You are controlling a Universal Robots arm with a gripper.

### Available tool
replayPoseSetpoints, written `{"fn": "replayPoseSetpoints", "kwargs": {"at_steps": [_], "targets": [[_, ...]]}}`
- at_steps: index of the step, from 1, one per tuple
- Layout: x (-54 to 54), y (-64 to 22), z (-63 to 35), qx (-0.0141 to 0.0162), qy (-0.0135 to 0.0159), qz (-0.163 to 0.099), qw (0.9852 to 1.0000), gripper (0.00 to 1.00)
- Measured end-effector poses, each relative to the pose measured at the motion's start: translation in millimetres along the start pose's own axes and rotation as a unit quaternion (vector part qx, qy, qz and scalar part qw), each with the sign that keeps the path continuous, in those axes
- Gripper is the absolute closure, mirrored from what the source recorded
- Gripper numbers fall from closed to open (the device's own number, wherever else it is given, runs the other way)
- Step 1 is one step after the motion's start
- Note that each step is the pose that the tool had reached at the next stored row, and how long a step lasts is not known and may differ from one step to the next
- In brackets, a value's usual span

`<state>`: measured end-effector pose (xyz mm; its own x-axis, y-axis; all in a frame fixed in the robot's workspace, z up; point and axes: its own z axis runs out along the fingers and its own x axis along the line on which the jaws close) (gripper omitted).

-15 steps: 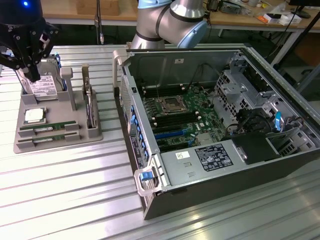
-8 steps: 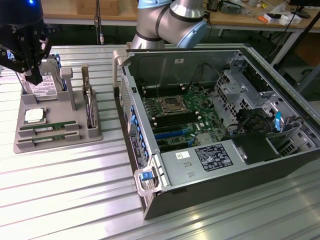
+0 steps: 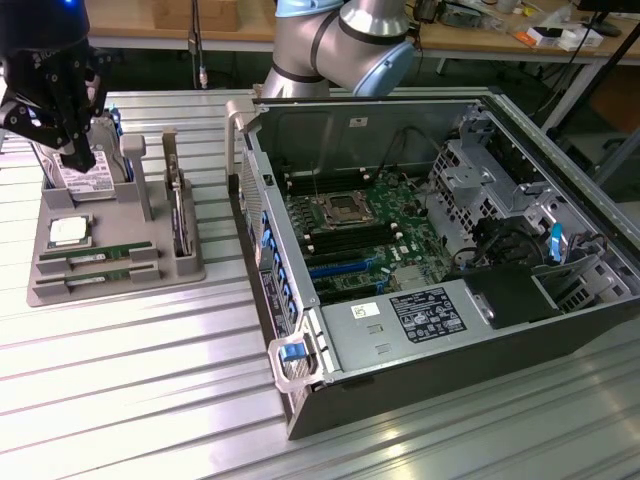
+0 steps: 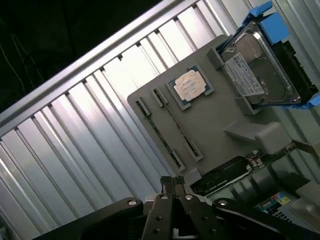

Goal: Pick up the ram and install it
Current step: 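Pick up the ram and move it above insertion slot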

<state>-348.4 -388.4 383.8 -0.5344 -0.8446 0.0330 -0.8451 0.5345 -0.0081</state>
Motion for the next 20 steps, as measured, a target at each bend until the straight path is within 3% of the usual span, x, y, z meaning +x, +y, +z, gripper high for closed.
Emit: {"fn": "replayPoseSetpoints", "kwargs": {"at_steps": [2,7,8,10,15,20], "targets": [[0.0,0.0,0.2,0.0045,0.0060,-0.011,0.9999,0.89],[2.0,3.1,0.4,0.0195,0.0274,-0.037,0.9987,0.89],[2.5,3.9,0.5,0.0210,0.0296,-0.039,0.9986,0.89],[2.6,4.0,0.5,0.0232,0.0317,-0.051,0.9979,0.89],[2.6,4.0,0.9,0.0271,0.0309,-0.104,0.9938,0.89],[2.5,4.0,1.1,0.0301,0.0292,-0.156,0.9869,0.89]]}}
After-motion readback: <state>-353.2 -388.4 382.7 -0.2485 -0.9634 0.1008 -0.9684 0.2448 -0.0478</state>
